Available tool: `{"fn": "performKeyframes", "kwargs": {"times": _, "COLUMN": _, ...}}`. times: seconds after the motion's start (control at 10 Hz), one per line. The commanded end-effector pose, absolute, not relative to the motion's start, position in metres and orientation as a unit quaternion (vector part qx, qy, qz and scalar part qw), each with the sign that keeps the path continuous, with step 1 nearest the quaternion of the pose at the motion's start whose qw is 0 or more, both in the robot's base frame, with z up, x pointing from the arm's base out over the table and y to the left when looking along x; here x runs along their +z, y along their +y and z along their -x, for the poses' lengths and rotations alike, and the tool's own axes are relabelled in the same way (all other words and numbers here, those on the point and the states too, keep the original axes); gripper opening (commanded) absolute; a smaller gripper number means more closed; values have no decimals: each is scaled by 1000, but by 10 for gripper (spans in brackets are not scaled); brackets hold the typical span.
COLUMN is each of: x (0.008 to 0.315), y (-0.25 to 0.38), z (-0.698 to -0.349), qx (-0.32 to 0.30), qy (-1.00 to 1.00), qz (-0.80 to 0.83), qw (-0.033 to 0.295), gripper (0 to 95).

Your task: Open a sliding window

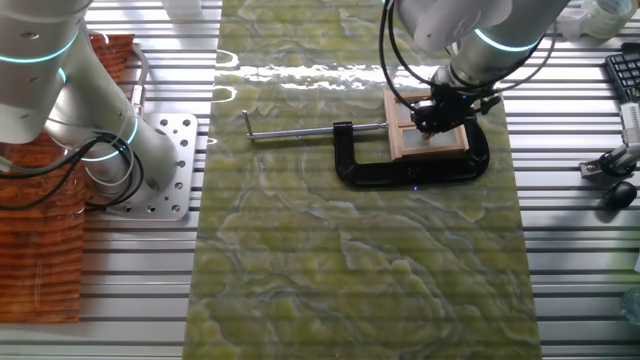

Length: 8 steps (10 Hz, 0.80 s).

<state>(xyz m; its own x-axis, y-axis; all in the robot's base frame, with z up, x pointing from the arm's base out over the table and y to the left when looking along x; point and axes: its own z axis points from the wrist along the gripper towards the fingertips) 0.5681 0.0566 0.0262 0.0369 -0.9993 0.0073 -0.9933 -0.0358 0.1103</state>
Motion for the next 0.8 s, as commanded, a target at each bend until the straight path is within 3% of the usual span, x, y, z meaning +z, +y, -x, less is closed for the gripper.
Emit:
{"fn": "performKeyframes", "kwargs": {"times": 0.1, "x": 27, "y": 56, "z": -567, "qx": -36, "qy": -698, "qz": -713, "qw": 44, "gripper": 0}}
{"fn": "performKeyframes", "kwargs": {"times": 0.8, "x": 27, "y": 56, "z": -567, "qx": -38, "qy": -702, "qz": -710, "qw": 43, "gripper": 0}}
